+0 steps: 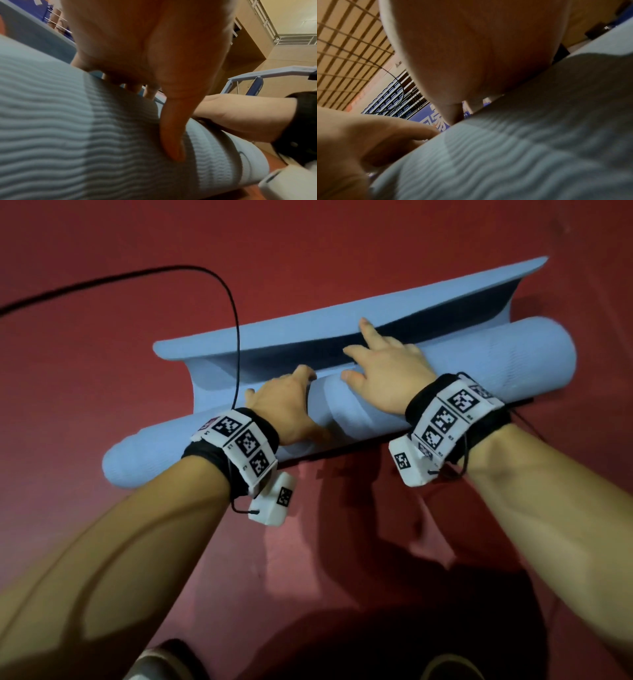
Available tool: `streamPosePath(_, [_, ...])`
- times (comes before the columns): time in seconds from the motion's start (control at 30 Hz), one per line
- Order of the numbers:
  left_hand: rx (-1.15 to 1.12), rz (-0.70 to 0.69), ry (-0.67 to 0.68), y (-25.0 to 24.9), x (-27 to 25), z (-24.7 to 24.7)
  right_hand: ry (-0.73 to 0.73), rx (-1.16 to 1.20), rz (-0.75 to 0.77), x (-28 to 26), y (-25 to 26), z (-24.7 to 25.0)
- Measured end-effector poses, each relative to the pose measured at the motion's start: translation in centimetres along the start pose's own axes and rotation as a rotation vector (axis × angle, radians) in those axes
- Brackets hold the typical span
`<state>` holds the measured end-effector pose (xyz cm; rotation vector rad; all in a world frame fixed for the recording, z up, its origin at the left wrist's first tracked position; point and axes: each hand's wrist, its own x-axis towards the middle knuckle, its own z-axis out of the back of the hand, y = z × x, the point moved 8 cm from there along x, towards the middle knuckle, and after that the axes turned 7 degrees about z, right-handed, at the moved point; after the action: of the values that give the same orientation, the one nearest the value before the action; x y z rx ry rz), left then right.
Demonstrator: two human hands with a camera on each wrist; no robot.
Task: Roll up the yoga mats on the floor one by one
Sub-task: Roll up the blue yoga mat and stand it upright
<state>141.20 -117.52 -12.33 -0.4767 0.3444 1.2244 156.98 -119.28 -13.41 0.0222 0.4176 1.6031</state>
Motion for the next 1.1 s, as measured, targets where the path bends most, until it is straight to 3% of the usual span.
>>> streamPosePath(0.2, [0.227,-0.029,-0.061,-1.2,0.0,-1.9,-0.025,-0.082,0.016,0.2,0.5,-0.5])
streamPosePath(0.3, [0.211,-0.044,-0.13,-1.2,0.2,-1.9,0.008,-0.106,-0.006,0.6,0.6,-0.3])
streamPosePath(0.5, [0.134,-0.076,-0.146,-1.0,0.3,-0.7,0.061,-0.069,-0.002,0.8,0.9,0.5])
streamPosePath(0.73, [0.153,-0.077,0.112,-0.7,-2.1,-4.1,0.18,-0.091,-0.085,-4.0,3.4,-1.6])
streamPosePath(0.9, [0.042,-0.056,0.219,-0.5,-1.3,-3.9,0.147,0.021,-0.039,-3.9,3.5,-1.1])
streamPosePath(1.1, [-0.053,-0.053,0.276,-0.4,-1.3,-3.1,0.229,0.103,0.077,-3.8,2.6,-1.8])
